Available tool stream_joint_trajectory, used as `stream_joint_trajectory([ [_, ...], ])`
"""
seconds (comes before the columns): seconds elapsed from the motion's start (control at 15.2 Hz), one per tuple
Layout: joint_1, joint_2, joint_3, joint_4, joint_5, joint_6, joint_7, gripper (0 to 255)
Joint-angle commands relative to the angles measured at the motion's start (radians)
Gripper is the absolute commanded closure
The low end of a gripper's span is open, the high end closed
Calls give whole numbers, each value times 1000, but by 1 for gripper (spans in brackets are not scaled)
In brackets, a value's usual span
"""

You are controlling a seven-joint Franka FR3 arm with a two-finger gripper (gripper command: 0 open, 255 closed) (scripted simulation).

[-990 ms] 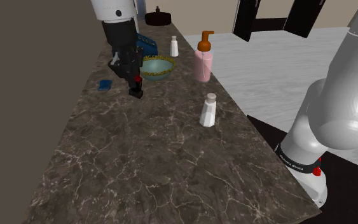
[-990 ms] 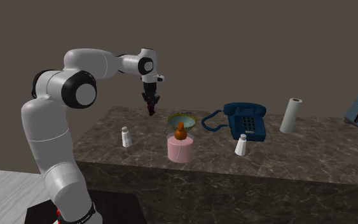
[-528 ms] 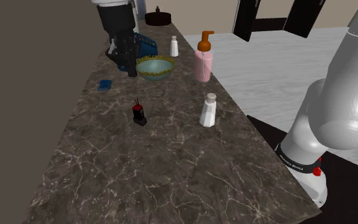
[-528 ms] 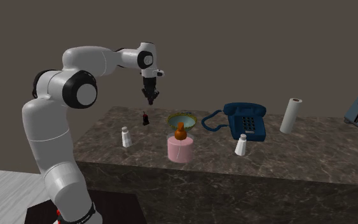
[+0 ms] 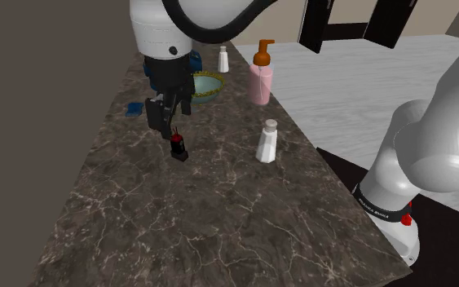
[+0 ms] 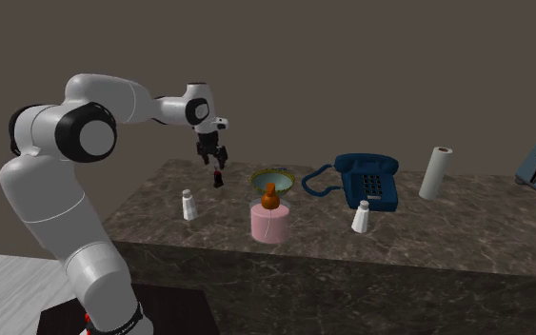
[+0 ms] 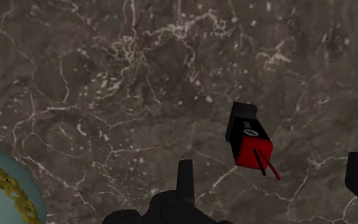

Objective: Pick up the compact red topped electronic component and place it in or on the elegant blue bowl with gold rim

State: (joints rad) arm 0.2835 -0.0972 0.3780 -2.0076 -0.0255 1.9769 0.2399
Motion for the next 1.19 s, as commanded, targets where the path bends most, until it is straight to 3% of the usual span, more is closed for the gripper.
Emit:
stream_joint_trajectory([
  [0.0,8,-40,8,-84,0,77,9,0],
  [0.46,6,2,11,-144,-20,176,23,0],
  [0.99,6,2,11,-144,-20,176,24,0],
  [1.06,6,2,11,-144,-20,176,24,255],
  [1.12,6,2,11,-144,-20,176,24,255],
])
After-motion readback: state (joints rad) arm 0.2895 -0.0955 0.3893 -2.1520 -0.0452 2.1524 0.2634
